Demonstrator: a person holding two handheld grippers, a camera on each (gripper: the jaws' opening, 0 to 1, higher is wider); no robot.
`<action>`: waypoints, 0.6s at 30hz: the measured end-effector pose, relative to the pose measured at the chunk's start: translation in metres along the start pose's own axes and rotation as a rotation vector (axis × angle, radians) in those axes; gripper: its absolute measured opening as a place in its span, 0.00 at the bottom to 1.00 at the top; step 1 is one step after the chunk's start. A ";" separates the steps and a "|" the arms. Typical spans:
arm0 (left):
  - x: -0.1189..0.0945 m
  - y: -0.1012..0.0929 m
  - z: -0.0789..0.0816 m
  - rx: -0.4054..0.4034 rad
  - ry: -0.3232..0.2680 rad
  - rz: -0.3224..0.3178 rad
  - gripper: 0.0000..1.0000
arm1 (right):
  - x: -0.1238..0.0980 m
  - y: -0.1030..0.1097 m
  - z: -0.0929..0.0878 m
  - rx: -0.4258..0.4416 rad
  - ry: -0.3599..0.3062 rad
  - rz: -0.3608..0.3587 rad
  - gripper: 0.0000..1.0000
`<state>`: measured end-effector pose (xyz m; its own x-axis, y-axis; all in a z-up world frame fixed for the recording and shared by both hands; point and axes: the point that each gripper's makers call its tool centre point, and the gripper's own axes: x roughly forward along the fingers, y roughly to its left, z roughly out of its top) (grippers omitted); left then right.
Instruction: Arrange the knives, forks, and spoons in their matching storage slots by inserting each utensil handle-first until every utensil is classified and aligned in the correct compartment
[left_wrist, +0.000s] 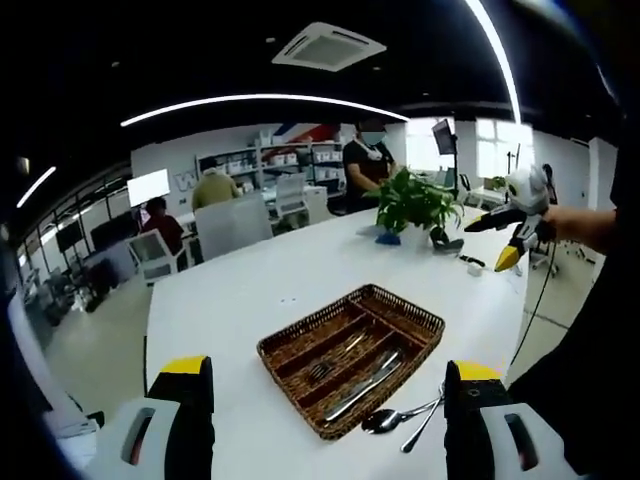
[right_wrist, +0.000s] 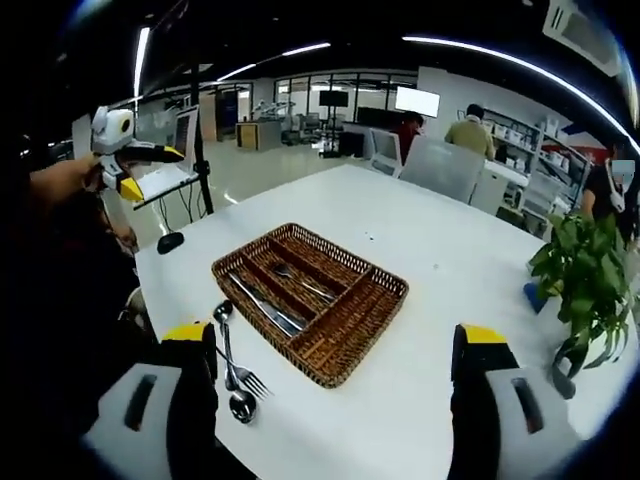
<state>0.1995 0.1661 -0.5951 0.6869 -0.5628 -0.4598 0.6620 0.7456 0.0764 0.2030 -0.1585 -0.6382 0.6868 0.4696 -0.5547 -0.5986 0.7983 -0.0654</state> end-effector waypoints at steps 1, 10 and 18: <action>0.000 -0.003 0.001 0.008 0.006 -0.007 1.00 | -0.001 0.000 -0.002 0.012 0.003 0.007 0.99; 0.004 -0.021 0.011 0.100 0.122 -0.052 1.00 | -0.007 -0.005 0.000 -0.001 0.001 0.002 0.99; 0.032 -0.048 0.006 0.149 0.100 -0.133 1.00 | -0.010 -0.011 -0.006 0.022 0.004 -0.027 0.99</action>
<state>0.1918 0.1104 -0.6083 0.5623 -0.6091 -0.5594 0.7869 0.6021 0.1354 0.2004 -0.1743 -0.6366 0.7013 0.4462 -0.5559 -0.5704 0.8190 -0.0622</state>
